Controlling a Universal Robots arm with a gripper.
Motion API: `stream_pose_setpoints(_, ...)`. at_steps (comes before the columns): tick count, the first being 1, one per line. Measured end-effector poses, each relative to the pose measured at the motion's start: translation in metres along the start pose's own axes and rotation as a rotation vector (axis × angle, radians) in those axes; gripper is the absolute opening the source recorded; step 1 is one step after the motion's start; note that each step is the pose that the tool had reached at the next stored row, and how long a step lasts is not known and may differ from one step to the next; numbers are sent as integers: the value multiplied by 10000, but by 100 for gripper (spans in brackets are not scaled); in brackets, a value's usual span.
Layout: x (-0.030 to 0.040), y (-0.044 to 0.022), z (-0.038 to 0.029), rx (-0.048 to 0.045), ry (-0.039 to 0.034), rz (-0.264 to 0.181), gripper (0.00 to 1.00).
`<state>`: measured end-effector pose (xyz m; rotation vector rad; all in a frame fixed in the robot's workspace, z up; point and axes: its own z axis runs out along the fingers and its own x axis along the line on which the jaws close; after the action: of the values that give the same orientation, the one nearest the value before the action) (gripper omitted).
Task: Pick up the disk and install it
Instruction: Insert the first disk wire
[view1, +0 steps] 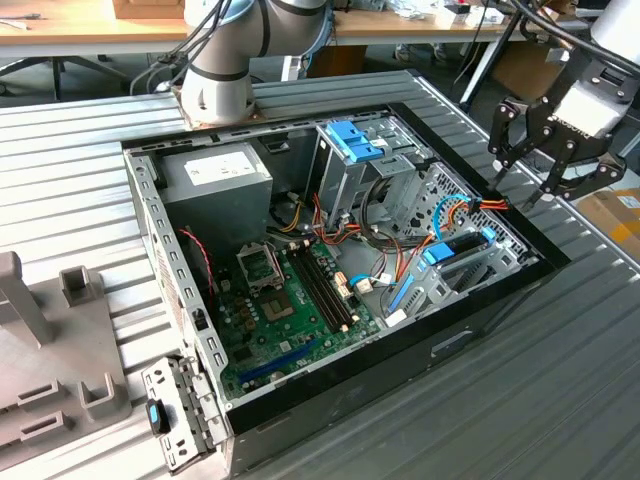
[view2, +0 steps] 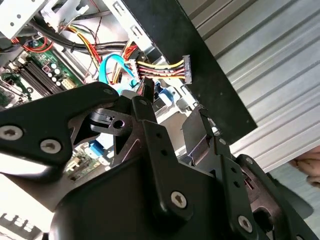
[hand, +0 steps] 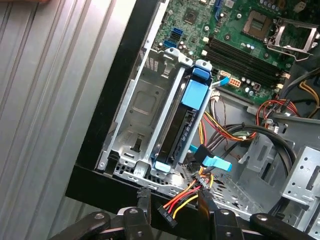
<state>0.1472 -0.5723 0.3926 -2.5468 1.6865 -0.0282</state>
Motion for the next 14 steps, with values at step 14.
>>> stream_pose_setpoints(14, 11, -28, 10, -88, -194, -2531, 51)
